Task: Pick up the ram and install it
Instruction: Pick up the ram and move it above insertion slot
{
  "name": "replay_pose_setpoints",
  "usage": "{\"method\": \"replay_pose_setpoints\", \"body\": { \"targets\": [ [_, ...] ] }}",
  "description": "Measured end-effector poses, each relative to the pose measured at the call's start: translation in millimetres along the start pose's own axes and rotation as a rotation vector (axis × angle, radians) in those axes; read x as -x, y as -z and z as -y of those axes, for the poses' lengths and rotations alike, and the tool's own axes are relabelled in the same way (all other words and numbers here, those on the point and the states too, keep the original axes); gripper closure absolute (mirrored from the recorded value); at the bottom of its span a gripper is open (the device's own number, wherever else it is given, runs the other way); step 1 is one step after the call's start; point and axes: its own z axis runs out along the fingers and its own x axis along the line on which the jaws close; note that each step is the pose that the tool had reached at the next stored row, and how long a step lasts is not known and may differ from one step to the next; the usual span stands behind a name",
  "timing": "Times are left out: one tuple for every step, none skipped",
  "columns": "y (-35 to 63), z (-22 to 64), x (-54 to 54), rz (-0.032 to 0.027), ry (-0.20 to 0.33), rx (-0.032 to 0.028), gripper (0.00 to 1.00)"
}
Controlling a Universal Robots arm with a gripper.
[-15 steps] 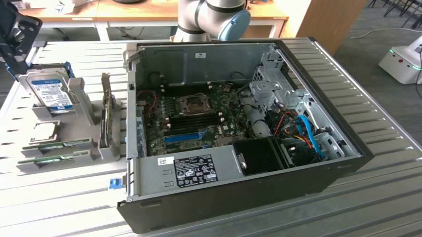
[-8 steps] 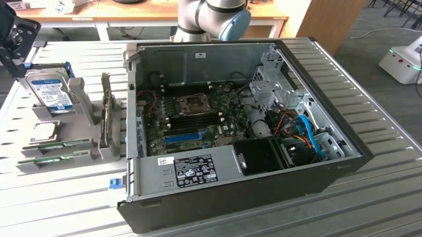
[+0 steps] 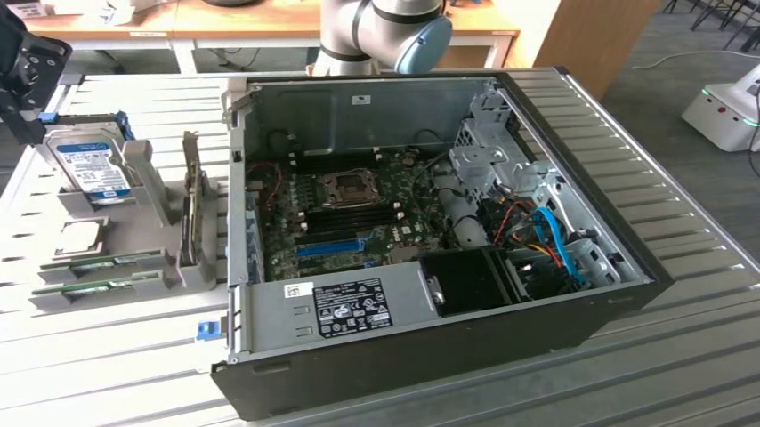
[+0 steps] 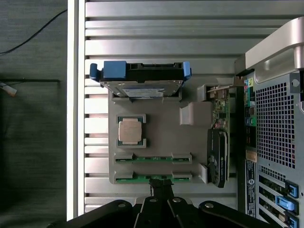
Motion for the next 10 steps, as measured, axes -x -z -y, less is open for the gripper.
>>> {"method": "replay_pose_setpoints", "body": {
  "targets": [
    [0.0,0.0,0.0,-0.0001,0.0,0.0,0.9],
    [0.0,0.0,0.0,0.0,0.0,-0.0001,0.9],
    [0.0,0.0,0.0,0.0,0.0,-0.0001,0.9],
    [0.0,0.0,0.0,0.0,0.0,0.0,0.9],
    [0.0,0.0,0.0,-0.0001,0.0,-0.0001,0.9],
    [0.0,0.0,0.0,0.0,0.0,-0.0001,0.9],
    [0.0,0.0,0.0,0.0,0.0,-0.0001,0.9],
    [0.0,0.0,0.0,-0.0001,0.0,0.0,0.9],
    [0.0,0.0,0.0,0.0,0.0,0.0,0.9],
    [0.0,0.0,0.0,0.0,0.0,0.0,0.9]
  ]
}}
